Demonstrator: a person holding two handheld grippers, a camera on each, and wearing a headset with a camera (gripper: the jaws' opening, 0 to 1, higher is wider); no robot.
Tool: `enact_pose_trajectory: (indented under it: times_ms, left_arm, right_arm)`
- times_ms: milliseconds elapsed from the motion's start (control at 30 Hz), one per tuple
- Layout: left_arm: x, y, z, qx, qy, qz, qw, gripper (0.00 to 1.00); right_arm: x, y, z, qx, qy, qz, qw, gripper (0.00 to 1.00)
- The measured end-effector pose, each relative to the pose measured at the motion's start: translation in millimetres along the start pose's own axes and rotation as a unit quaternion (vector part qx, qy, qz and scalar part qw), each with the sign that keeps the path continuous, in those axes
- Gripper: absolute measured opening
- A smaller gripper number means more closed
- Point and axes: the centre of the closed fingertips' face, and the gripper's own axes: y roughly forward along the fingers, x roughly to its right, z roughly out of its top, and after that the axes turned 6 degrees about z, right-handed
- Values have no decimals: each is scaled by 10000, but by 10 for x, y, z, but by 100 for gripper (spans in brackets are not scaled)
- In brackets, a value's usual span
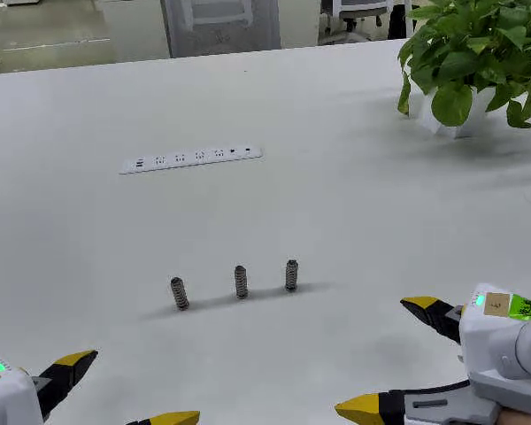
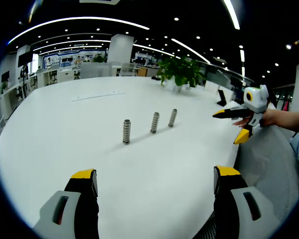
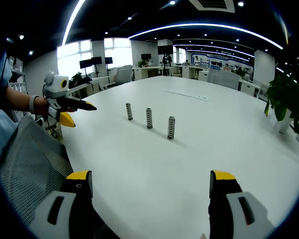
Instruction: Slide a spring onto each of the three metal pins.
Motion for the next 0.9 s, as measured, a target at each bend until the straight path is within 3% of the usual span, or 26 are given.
enact_pose_trajectory:
  times_ms: [900]
  left_arm:
    - [23, -11, 21, 10, -25, -55, 10000, 98]
  right_arm:
    - [-28, 19, -51, -95, 61, 72, 9999, 99]
